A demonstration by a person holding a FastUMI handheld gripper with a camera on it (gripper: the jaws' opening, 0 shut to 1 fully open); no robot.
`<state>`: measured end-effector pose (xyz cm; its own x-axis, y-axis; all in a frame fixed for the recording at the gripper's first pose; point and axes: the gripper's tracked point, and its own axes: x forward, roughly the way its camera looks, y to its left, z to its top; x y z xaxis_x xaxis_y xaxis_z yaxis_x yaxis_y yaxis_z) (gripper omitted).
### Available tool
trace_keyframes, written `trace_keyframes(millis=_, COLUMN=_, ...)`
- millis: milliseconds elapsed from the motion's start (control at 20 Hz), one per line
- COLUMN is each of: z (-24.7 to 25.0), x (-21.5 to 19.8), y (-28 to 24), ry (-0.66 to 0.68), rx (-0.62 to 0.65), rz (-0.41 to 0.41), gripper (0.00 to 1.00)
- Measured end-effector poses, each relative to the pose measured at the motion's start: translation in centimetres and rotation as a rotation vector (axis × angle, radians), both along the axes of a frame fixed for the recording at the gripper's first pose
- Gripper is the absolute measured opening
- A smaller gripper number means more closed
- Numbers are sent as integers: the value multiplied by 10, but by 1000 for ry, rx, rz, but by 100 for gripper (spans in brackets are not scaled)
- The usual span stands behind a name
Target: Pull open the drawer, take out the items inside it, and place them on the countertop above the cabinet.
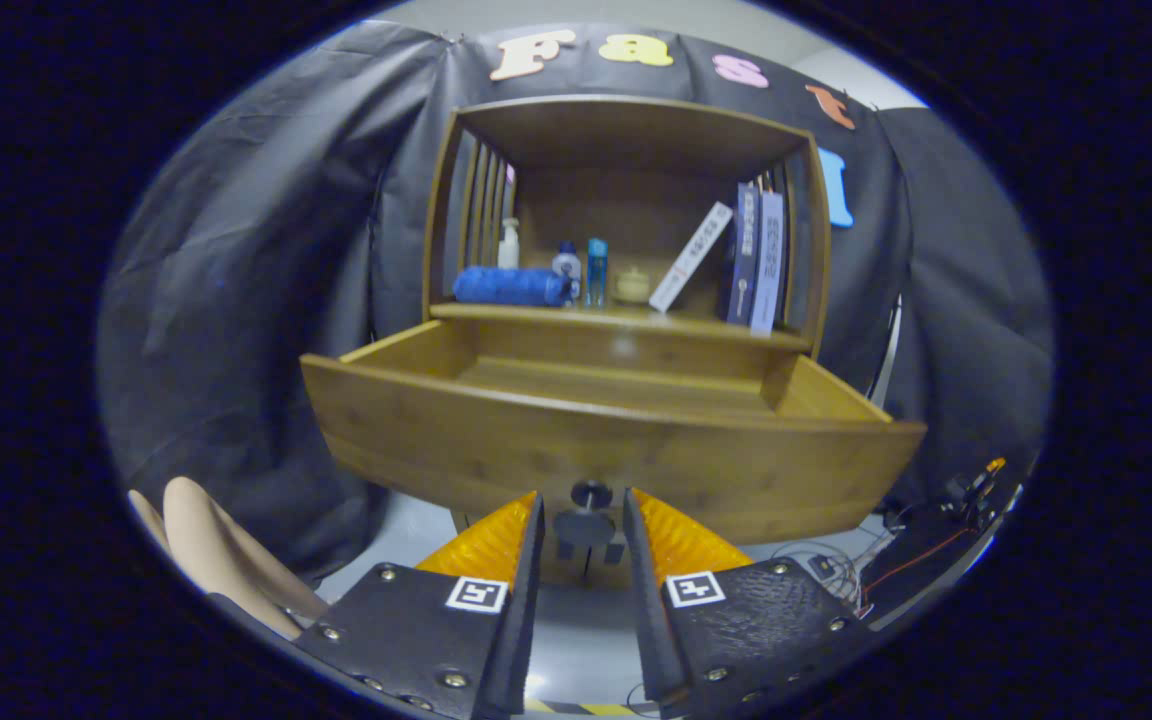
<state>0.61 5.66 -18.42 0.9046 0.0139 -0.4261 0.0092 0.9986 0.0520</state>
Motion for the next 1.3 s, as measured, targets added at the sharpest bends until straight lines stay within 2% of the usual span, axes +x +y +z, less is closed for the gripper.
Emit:
trace_keyframes(millis=200, z=69, x=41, y=4, ry=-134, rx=13, rz=39, gripper=44)
trace_keyframes(millis=400, z=92, x=94, y=0, ry=-154, rx=27, rz=56, gripper=45)
trace_keyframes(millis=500, z=83, x=119, y=5, ry=-87, rx=44, rz=86, gripper=45)
trace_keyframes(millis=650, z=61, x=149, y=7, ry=36, rx=69, rz=129, gripper=61)
trace_keyframes(millis=750, z=35, x=162, y=13, ry=149, rx=99, rz=161, gripper=61)
trace_keyframes(millis=850, z=17, x=175, y=10, ry=211, rx=102, rz=160, gripper=62)
trace_keyframes(millis=1050, z=-33, x=183, y=1, ry=375, rx=-28, rz=221, gripper=62)
trace_keyframes(millis=1300, z=-79, x=191, y=-9, ry=518, rx=-100, rz=236, gripper=62)
